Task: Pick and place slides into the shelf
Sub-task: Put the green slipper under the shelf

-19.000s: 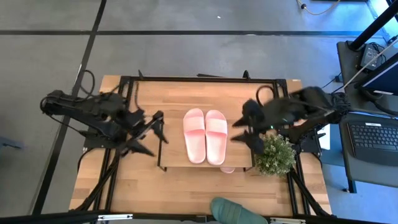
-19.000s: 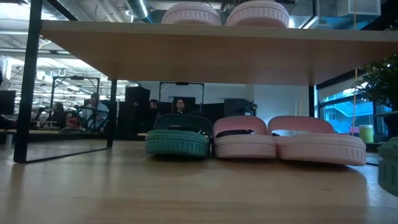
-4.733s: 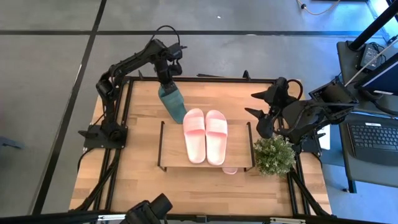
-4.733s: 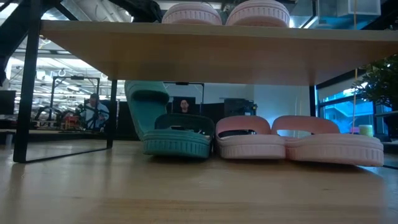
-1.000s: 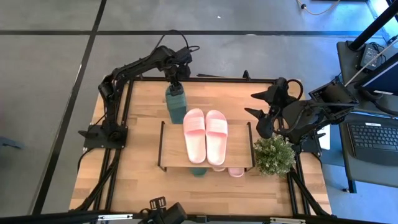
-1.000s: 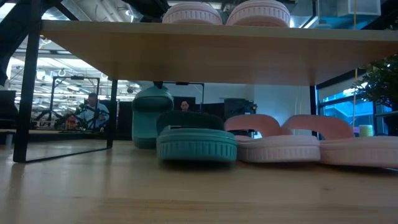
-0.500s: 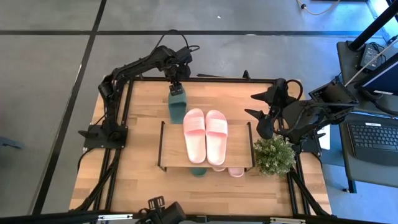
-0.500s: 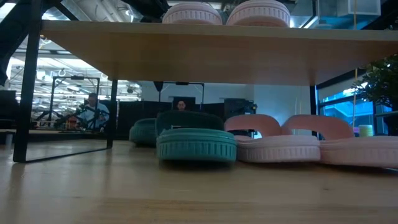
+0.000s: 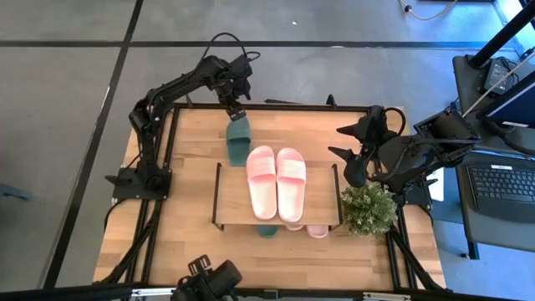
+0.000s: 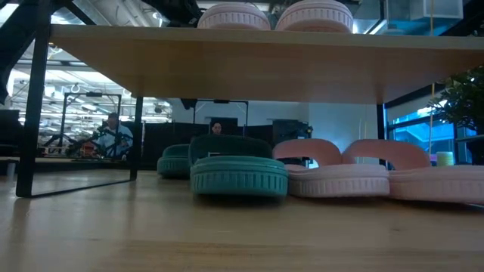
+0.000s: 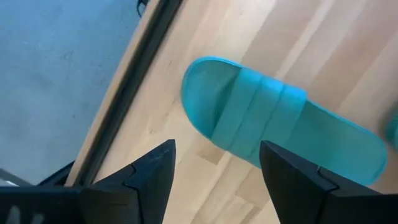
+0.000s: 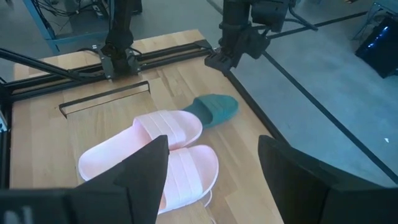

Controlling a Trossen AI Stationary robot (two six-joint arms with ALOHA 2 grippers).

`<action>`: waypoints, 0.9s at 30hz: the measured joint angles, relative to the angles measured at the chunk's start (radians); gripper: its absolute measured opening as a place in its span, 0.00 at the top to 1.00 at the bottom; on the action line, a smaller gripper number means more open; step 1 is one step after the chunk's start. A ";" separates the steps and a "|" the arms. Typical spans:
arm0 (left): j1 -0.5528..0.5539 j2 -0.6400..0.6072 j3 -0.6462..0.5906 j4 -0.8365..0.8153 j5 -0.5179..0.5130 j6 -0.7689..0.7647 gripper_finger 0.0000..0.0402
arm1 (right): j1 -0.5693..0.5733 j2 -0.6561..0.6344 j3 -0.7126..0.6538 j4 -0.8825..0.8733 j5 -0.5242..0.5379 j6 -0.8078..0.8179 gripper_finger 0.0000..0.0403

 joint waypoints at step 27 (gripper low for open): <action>-0.007 0.062 -0.013 0.171 -0.203 0.064 0.44 | -0.056 0.008 0.000 0.000 0.003 -0.041 0.38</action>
